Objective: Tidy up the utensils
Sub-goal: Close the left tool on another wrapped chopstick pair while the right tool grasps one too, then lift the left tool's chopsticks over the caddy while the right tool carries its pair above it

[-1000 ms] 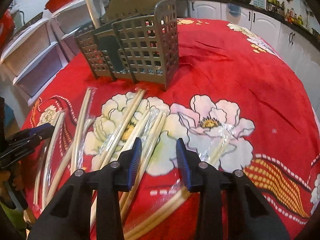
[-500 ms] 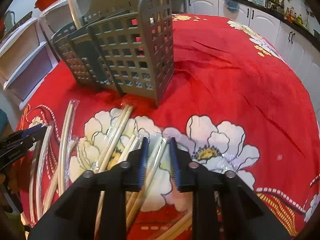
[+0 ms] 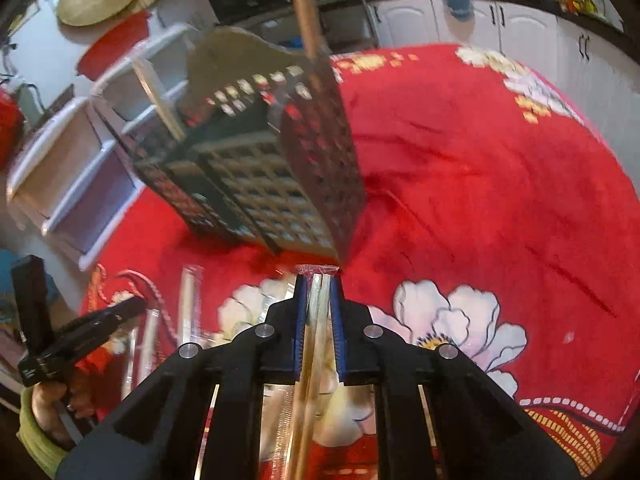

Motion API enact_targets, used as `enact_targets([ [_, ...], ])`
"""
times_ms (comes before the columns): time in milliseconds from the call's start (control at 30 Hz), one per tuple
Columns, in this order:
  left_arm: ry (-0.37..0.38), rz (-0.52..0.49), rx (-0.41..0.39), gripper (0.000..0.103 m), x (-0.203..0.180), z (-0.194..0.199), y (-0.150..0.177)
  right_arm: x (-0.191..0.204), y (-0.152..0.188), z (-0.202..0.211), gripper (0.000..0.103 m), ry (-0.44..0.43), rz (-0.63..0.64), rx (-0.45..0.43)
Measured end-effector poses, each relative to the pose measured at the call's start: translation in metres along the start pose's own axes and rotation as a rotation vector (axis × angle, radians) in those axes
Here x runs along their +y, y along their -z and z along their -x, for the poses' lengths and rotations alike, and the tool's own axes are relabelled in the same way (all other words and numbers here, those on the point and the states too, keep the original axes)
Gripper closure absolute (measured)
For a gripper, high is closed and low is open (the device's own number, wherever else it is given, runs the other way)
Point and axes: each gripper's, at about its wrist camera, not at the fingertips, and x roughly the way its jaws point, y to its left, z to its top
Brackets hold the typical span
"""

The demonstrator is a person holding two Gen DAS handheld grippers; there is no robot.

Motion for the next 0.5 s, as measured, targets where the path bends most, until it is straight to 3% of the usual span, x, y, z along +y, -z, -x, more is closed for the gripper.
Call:
enact_targets([
  [500,0.095,-0.067,-0.238,0.102,-0.036,0.094,-0.046,0.053,-0.022,0.079,0.093,-0.080,0.116,-0.215],
])
